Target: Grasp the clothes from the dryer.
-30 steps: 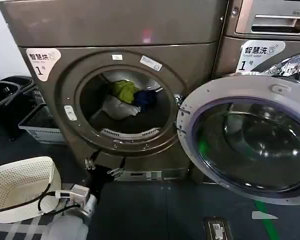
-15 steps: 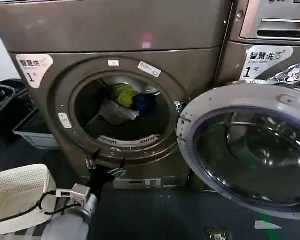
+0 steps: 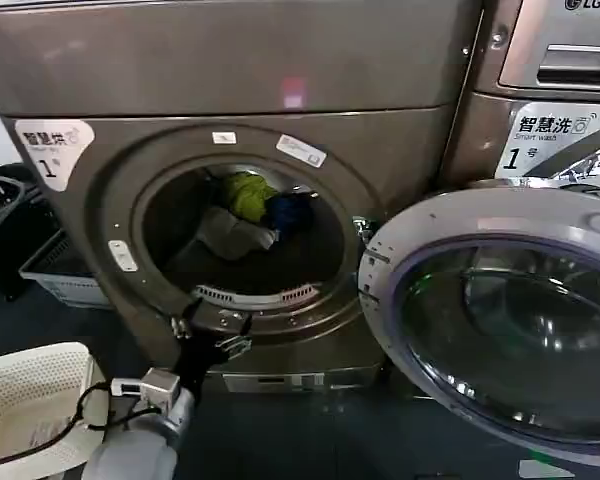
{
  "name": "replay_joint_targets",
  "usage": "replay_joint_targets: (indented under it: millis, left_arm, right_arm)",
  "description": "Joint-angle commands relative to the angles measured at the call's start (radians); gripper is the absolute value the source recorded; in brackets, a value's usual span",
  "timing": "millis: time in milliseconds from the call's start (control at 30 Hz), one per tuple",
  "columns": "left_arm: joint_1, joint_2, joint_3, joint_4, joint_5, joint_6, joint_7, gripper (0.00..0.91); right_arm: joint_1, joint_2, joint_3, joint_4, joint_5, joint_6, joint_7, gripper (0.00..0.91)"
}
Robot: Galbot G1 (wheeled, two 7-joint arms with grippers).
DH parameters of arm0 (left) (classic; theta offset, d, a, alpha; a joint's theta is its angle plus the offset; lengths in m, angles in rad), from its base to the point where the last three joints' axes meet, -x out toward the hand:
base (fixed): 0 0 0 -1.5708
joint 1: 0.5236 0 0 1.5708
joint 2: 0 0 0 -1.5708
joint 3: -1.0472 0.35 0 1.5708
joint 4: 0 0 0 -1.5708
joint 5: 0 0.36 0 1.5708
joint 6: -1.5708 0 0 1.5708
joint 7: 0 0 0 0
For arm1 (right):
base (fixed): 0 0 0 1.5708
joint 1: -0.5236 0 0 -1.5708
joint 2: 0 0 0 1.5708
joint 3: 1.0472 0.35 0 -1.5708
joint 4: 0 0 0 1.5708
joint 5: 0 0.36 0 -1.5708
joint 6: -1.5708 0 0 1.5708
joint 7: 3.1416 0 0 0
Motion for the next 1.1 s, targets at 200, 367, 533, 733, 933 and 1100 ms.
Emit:
replay_joint_targets:
  millis: [200,367,533,733,933,1100]
  left_arm:
    - [-0.006,-0.007,0.003,0.012,0.0,0.0,0.001,0.907]
    - [-0.008,-0.007,0.001,0.016,0.0,-0.001,0.002,0.907]
    - [-0.01,-0.01,0.002,0.017,0.0,-0.001,0.002,0.907]
    - [-0.008,-0.01,0.002,0.013,0.0,-0.002,0.002,0.907]
    - [-0.015,-0.008,0.003,0.024,-0.003,-0.005,0.002,0.907]
    - [-0.062,0.003,0.006,0.06,-0.021,-0.035,-0.005,0.907]
  right_arm:
    - [0.002,0.001,0.001,-0.003,-0.001,0.001,-0.001,0.907]
    - [0.005,0.001,-0.001,-0.002,-0.003,0.001,-0.002,0.907]
    - [0.005,0.0,0.0,-0.003,-0.003,0.002,-0.004,0.907]
    - [0.0,0.002,0.004,0.002,-0.001,-0.001,0.005,0.907]
    - [-0.002,0.005,0.004,0.009,0.0,-0.011,0.025,0.907]
    - [-0.017,0.006,0.015,0.012,-0.001,-0.021,0.038,0.907]
